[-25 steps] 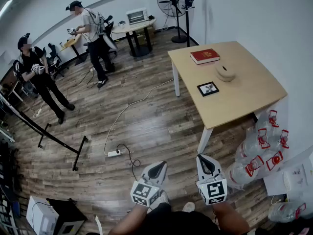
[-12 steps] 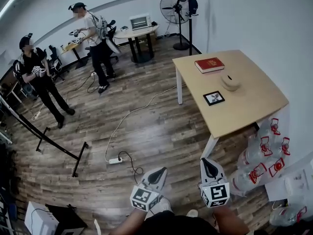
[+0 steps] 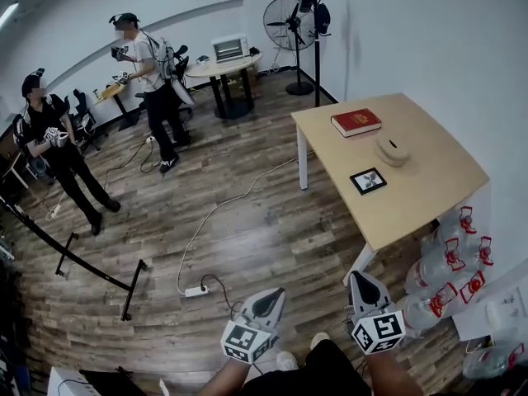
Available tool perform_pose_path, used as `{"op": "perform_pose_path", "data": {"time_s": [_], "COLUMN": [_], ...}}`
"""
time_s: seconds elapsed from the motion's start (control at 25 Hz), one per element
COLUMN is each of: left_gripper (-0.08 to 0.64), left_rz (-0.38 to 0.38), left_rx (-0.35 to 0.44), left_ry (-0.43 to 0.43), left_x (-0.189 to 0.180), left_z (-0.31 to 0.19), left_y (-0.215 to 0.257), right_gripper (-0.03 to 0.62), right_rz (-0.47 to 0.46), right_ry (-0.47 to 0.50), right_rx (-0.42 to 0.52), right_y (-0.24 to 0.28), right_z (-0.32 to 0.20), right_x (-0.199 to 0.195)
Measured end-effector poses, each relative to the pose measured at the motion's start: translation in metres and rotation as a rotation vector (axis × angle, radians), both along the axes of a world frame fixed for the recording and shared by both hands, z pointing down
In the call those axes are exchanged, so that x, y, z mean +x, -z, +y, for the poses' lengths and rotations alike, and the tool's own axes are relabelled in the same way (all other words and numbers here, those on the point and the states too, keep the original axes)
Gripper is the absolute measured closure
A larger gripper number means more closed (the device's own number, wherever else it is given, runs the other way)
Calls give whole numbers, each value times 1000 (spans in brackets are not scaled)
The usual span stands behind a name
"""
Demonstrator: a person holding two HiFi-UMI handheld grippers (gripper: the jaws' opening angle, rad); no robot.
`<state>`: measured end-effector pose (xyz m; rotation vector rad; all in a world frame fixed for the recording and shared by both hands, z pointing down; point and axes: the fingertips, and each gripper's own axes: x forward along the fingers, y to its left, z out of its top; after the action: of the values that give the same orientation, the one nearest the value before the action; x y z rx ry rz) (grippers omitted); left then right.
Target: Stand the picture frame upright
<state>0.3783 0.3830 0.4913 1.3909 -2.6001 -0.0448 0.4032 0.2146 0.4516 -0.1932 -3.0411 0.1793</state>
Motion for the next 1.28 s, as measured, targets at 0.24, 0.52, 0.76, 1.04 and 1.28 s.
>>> {"op": "perform_pose_path", "data": {"time_s": [0.24,0.52,0.76,1.04,1.28], "left_gripper": [557,557,557,557,557], "left_rz": [3,-3,-18,-5,3], "left_rx": [-24,-27,-28,-46,-44], "left_ry": [-3,14,-6,8,35], "left_x": [-64,-147,-206,-259,-293], "left_z": [-9,-45,-82,-102,-102], "left_y": [-6,-1,7,-2,-4], "right_gripper": [583,583,583,583,583], "right_rz": [3,-30,-52,-39,-33], "right_ry": [15,48,44,41,62], "right_rx": [21,62,90,104,126], "right_y": [-1,-6,2,-1,2], "right_z": [-15,-46,-79,-103,-106], "right_x": [-65,-142,-195,-241,-277]}}
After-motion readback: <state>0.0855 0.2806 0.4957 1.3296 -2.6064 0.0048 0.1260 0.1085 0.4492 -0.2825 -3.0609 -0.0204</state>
